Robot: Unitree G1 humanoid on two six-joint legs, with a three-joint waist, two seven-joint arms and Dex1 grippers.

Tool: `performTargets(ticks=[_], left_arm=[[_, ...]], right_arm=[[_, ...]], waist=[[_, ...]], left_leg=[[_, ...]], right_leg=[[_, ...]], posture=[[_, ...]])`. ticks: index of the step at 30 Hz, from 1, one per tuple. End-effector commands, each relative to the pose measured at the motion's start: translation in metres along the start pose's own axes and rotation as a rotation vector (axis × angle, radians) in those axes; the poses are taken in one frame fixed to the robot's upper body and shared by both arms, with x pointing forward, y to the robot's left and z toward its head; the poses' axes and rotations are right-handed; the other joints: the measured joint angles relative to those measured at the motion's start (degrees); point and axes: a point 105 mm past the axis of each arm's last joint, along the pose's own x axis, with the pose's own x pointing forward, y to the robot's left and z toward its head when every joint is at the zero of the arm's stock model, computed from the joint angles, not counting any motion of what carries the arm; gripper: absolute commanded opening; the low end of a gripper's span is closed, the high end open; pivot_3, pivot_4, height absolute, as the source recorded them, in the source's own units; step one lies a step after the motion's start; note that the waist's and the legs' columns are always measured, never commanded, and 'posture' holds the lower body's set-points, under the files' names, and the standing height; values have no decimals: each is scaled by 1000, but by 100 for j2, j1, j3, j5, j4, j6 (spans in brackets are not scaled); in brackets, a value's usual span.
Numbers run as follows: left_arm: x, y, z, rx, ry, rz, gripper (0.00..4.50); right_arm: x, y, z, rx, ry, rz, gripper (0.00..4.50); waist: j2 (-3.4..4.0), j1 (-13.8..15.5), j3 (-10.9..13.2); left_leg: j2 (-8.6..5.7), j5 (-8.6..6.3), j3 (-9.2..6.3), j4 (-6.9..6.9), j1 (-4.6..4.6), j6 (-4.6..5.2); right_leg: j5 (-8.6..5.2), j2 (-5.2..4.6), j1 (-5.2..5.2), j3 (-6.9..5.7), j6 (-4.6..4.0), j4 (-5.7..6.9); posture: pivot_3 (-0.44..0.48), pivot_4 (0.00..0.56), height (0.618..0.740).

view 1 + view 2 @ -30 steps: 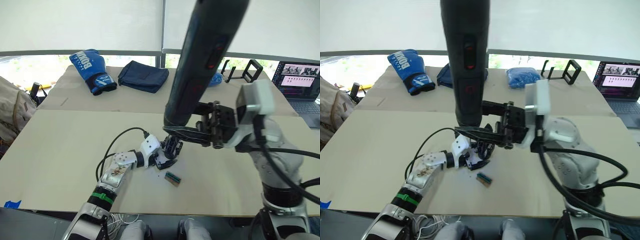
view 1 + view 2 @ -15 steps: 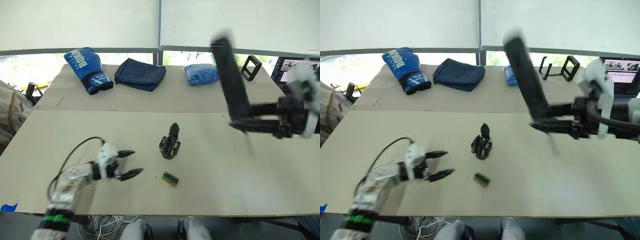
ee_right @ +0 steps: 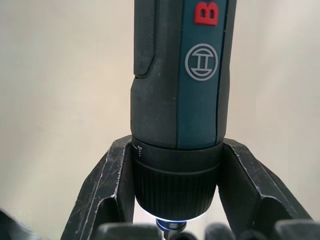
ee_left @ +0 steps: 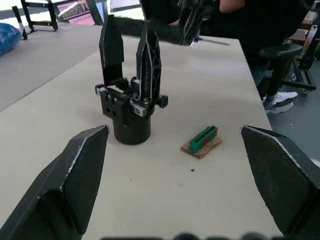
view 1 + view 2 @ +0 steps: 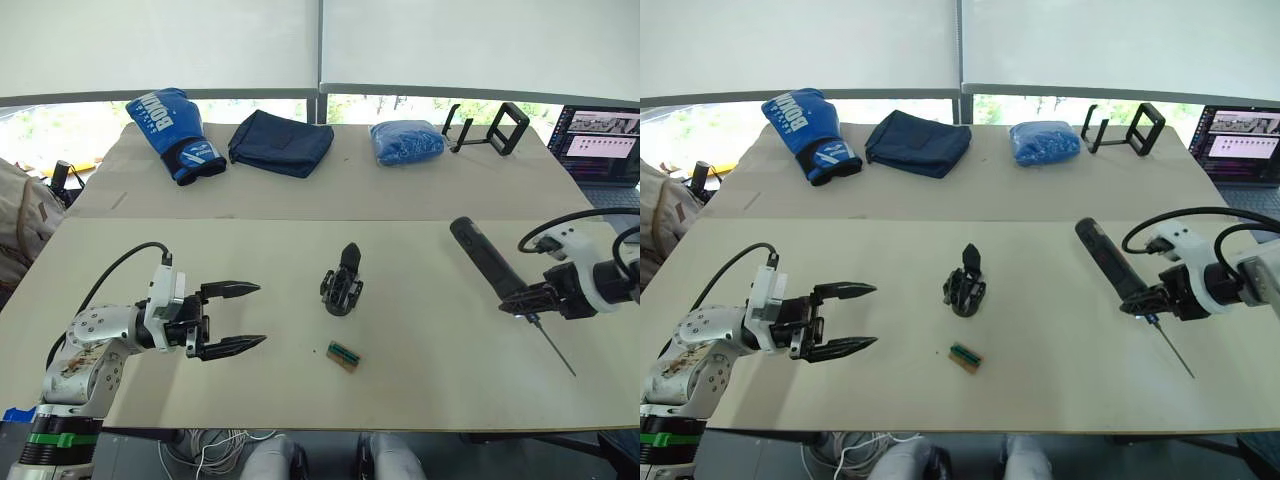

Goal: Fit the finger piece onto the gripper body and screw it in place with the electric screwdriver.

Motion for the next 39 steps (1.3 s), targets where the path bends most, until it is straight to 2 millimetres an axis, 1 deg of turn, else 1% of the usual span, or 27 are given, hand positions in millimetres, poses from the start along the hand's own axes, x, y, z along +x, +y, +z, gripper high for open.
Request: performTargets(ticks=[1,4,7,11,14,15,16,17,20,21,24,26,27,28,30,31,32,33,34,36,39], left_arm=[[1,1,13,46,-26,12,4441],[1,1,13,50,-27,21,4441],[0,3,12,43,-18,31,4441],[-2,7,11,27,-12,41,4441],[1,8,22,62,-64,19,4441],[1,9,20,49,-49,16,4441],[0,11,18,36,-33,16,4500],[-1,11,16,28,-22,14,4500],[-6,10,11,4,25,21,4500],[-9,11,7,-13,63,36,4500],[-25,16,2,-24,141,84,4500],[-36,20,-6,-12,214,129,4500],[-42,24,-9,6,243,161,4500],[-50,31,-15,34,298,221,4500],[-62,40,-21,73,336,303,4500],[-66,41,-25,84,347,329,4500],[-69,41,-30,94,359,344,4500],[-71,39,-34,95,364,346,4500],[-73,38,-38,95,370,352,4500],[-76,37,-43,103,386,375,4500],[-80,35,-41,128,390,407,4500]], right_arm=[[-8,-11,9,-73,-10,-50,1938],[-2,-15,1,-97,39,-58,1938],[4,-19,-1,-83,42,-57,1938],[7,-22,-4,-77,53,-56,1938],[8,-27,-8,-63,50,-72,1938],[7,-30,-8,-63,39,-86,1938],[7,-31,-8,-65,31,-95,2968],[7,-32,-8,-66,25,-101,3296],[-3,-30,-6,-77,1,-77,4303],[-8,-32,-5,-83,-14,-92,4460],[-30,-34,-2,-178,-47,-125,4460],[-41,-31,1,-287,-79,-126,4460],[-45,-25,4,-351,-113,-106,4460],[-50,-16,11,-469,-173,-72,4460],[-58,0,21,-650,-292,-33,4460],[-60,15,31,-739,-417,16,4460],[-62,30,38,-792,-546,73,4460],[-64,44,42,-847,-665,125,4460],[-63,53,42,-890,-741,151,4460],[-49,69,34,-982,-777,186,4460],[-31,91,25,-1014,-833,274,4460]], waist=[[1,-2,1],[1,7,1],[1,-8,1],[3,-33,2],[2,-29,2],[2,-26,2],[2,-28,2],[3,-37,1],[2,-78,1],[2,-83,1],[3,-72,2],[3,-75,2],[3,-81,2],[3,-83,2],[3,-83,2],[-1,-91,2],[-7,-103,1],[-17,-113,1],[-21,-117,1],[-23,-91,3],[-27,-32,5]], left_leg=[[0,0,5,1,0,0],[0,1,14,0,1,0],[1,1,25,0,6,-1],[3,3,38,0,13,-4],[4,4,41,0,14,-6],[4,4,41,1,14,-5],[4,4,42,1,15,-5],[4,4,44,2,16,-5],[6,5,51,1,23,-8],[7,6,51,0,23,-9],[8,7,51,0,25,-11],[8,7,54,-1,29,-11],[8,7,54,-1,31,-11],[8,6,56,-2,36,-11],[9,6,59,-3,44,-12],[9,7,61,-5,48,-13],[11,8,66,-5,53,-14],[13,9,67,-6,57,-16],[16,11,68,-7,66,-20],[17,11,67,-13,91,-22],[14,10,66,-12,100,-22]], right_leg=[[0,3,0,0,0,0],[-2,5,0,0,5,2],[-3,10,1,4,6,3],[-7,14,1,12,13,9],[-6,16,1,12,12,11],[-6,15,1,12,12,11],[-6,15,2,12,12,11],[-6,16,2,13,12,11],[-7,20,3,18,14,16],[-9,22,3,18,17,16],[-18,22,2,19,32,18],[-21,20,2,24,36,20],[-22,20,3,23,38,21],[-23,20,5,25,40,21],[-26,22,10,27,44,23],[-26,23,12,30,45,25],[-26,25,13,37,45,30],[-25,27,14,40,44,31],[-25,33,20,44,43,30],[-24,36,44,48,42,34],[-21,21,51,48,32,50]], posture=[[0,150,740],[0,150,740],[0,150,740],[0,150,740],[0,150,740],[0,150,740],[0,150,740],[0,150,740],[0,150,740],[0,150,740],[0,150,740],[0,150,740],[0,150,740],[0,150,740],[0,150,740],[0,150,740],[0,150,740],[0,150,740],[0,150,740],[0,150,740],[0,150,740]])
